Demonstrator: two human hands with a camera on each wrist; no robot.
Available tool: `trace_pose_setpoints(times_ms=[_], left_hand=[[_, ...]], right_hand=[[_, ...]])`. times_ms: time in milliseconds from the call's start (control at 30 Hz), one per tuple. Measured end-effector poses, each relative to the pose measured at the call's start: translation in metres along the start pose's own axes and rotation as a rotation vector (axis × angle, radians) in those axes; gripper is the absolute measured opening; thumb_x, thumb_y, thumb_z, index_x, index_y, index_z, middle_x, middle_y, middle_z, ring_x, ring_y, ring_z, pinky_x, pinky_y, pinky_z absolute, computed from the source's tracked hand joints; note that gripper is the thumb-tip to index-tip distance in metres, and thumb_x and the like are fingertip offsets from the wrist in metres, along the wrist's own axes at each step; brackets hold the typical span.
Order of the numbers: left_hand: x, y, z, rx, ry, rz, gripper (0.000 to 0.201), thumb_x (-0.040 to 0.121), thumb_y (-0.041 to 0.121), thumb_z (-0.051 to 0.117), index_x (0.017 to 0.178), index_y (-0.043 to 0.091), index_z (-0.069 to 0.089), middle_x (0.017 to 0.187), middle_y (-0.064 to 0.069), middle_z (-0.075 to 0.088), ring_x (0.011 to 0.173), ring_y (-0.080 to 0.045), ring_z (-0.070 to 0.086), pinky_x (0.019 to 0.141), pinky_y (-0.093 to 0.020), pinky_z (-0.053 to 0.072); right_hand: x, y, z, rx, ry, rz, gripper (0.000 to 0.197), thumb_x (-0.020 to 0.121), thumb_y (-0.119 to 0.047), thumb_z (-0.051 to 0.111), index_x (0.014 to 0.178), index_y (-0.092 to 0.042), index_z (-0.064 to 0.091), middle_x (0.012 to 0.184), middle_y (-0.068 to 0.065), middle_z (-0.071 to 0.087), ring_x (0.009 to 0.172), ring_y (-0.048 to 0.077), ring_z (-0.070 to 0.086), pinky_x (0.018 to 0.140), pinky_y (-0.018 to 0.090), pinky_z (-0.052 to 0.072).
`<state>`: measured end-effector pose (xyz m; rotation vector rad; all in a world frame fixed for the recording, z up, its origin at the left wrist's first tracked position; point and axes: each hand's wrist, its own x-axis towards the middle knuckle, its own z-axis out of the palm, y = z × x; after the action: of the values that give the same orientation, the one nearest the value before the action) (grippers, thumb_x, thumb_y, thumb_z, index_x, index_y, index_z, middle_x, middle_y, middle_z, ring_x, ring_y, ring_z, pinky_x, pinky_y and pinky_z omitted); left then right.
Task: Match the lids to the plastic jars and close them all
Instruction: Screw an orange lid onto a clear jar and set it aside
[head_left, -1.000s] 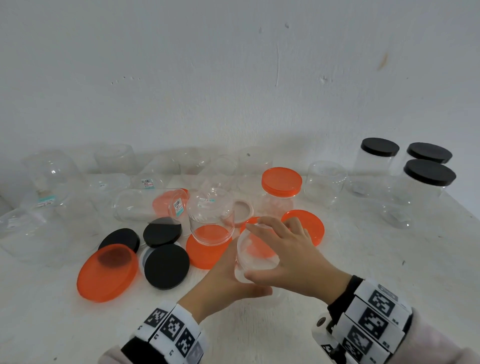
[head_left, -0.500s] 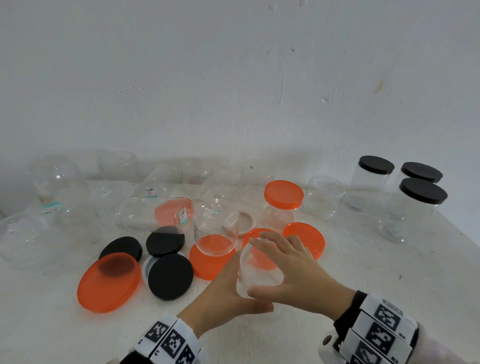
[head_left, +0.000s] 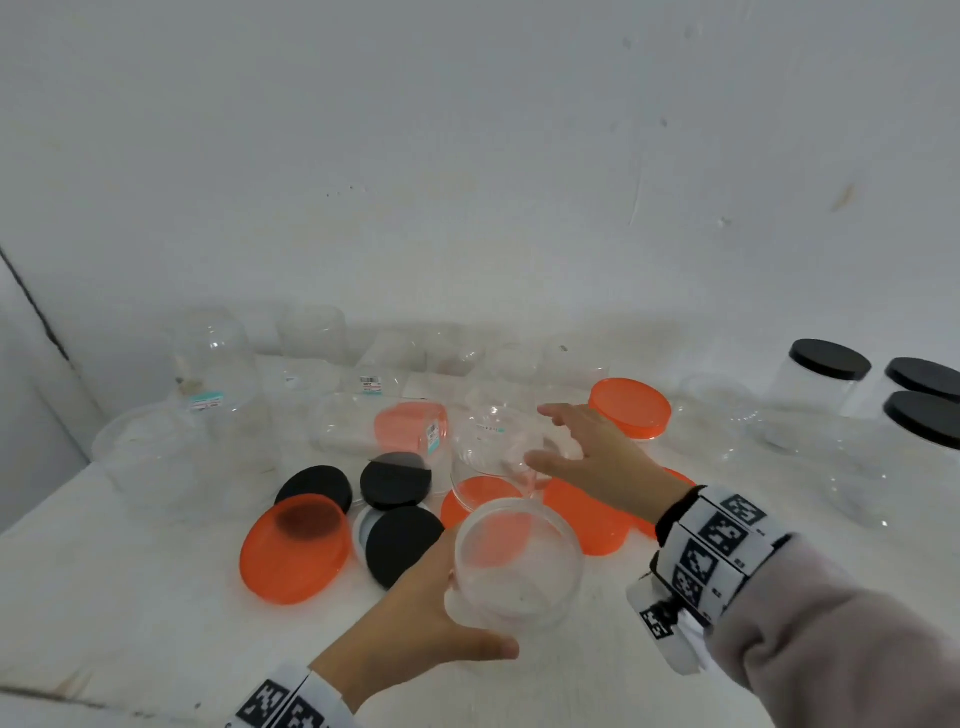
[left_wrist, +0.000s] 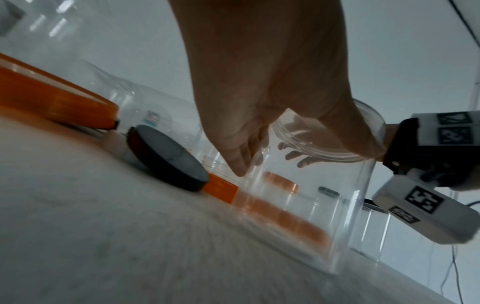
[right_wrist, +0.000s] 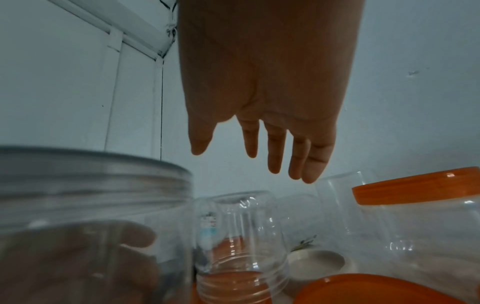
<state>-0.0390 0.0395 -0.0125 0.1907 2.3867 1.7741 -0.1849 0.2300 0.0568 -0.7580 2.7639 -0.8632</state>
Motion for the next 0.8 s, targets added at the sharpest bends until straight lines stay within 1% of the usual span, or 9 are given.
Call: trace_pose_setpoints(times_ms=[67, 200, 300, 433, 467, 533, 600, 700, 800], left_hand=[[-0.009, 0.001, -0.007, -0.007, 0.029, 0.007, 0.088, 0.056, 0.041, 0.089, 0.114, 0.075, 0.033, 0.124, 0.041, 0.045, 0.115, 0.018, 0.043, 0.085, -0.003, 0.042], [-0.030, 0.001, -0.024, -0.028, 0.091, 0.049, 0.091, 0.057, 0.036, 0.090, 0.123, 0.069, 0.037, 0.131, 0.033, 0.049, 0.120, 0.010, 0.046, 0.089, -0.008, 0.044], [-0.048, -0.003, -0.041, -0.048, 0.162, 0.058, 0.091, 0.055, 0.040, 0.092, 0.124, 0.067, 0.039, 0.132, 0.031, 0.050, 0.123, 0.007, 0.047, 0.090, -0.009, 0.043], [-0.069, -0.009, -0.067, -0.005, 0.270, 0.012, 0.092, 0.048, 0.054, 0.091, 0.123, 0.067, 0.039, 0.127, 0.033, 0.052, 0.119, 0.006, 0.051, 0.084, -0.007, 0.046], [-0.075, -0.011, -0.074, 0.004, 0.306, -0.010, 0.094, 0.044, 0.058, 0.090, 0.123, 0.064, 0.041, 0.125, 0.032, 0.054, 0.118, 0.004, 0.053, 0.084, -0.009, 0.047], [-0.088, -0.015, -0.088, 0.028, 0.373, -0.039, 0.101, 0.038, 0.062, 0.089, 0.127, 0.053, 0.044, 0.123, 0.028, 0.058, 0.117, -0.001, 0.055, 0.089, -0.016, 0.048], [-0.101, -0.018, -0.102, 0.028, 0.453, -0.073, 0.105, 0.031, 0.065, 0.089, 0.125, 0.045, 0.049, 0.120, 0.023, 0.063, 0.114, -0.001, 0.059, 0.094, -0.022, 0.047], [-0.119, -0.017, -0.119, 0.040, 0.570, -0.116, 0.116, 0.021, 0.071, 0.085, 0.127, 0.037, 0.049, 0.117, 0.017, 0.065, 0.110, -0.002, 0.060, 0.092, -0.024, 0.044], [-0.132, -0.015, -0.135, 0.077, 0.678, -0.138, 0.125, 0.020, 0.072, 0.081, 0.132, 0.031, 0.047, 0.120, 0.016, 0.062, 0.110, -0.005, 0.057, 0.092, -0.028, 0.042]], right_hand=[[0.016, -0.007, 0.004, -0.048, -0.030, 0.022, 0.075, 0.085, -0.055, 0.063, 0.147, -0.029, 0.031, 0.146, 0.002, 0.034, 0.133, 0.022, 0.031, 0.107, 0.042, 0.033], [0.040, -0.019, 0.019, -0.124, -0.095, 0.064, 0.091, 0.077, -0.059, 0.070, 0.150, -0.028, 0.023, 0.149, 0.006, 0.027, 0.137, 0.029, 0.024, 0.107, 0.048, 0.030], [0.050, -0.024, 0.033, -0.132, -0.123, 0.093, 0.104, 0.072, -0.061, 0.073, 0.151, -0.029, 0.015, 0.149, 0.008, 0.026, 0.135, 0.031, 0.026, 0.104, 0.050, 0.033], [0.055, -0.027, 0.045, -0.085, -0.106, 0.132, 0.111, 0.067, -0.060, 0.077, 0.151, -0.029, 0.012, 0.148, 0.010, 0.025, 0.134, 0.034, 0.030, 0.103, 0.049, 0.037], [0.055, -0.028, 0.046, -0.077, -0.093, 0.137, 0.113, 0.065, -0.059, 0.078, 0.151, -0.029, 0.012, 0.147, 0.011, 0.025, 0.134, 0.034, 0.031, 0.103, 0.049, 0.038], [0.053, -0.027, 0.046, -0.069, -0.078, 0.145, 0.116, 0.063, -0.059, 0.080, 0.151, -0.029, 0.011, 0.145, 0.011, 0.025, 0.132, 0.035, 0.031, 0.101, 0.048, 0.039], [0.049, -0.024, 0.043, -0.058, -0.071, 0.154, 0.117, 0.061, -0.059, 0.080, 0.151, -0.030, 0.011, 0.143, 0.010, 0.025, 0.132, 0.035, 0.030, 0.101, 0.048, 0.039], [0.041, -0.018, 0.034, -0.022, -0.061, 0.178, 0.120, 0.058, -0.058, 0.084, 0.150, -0.030, 0.011, 0.141, 0.008, 0.023, 0.130, 0.036, 0.033, 0.104, 0.050, 0.040], [0.030, -0.010, 0.024, 0.018, -0.058, 0.213, 0.121, 0.054, -0.058, 0.086, 0.149, -0.031, 0.015, 0.137, 0.006, 0.021, 0.125, 0.033, 0.038, 0.104, 0.048, 0.041]])
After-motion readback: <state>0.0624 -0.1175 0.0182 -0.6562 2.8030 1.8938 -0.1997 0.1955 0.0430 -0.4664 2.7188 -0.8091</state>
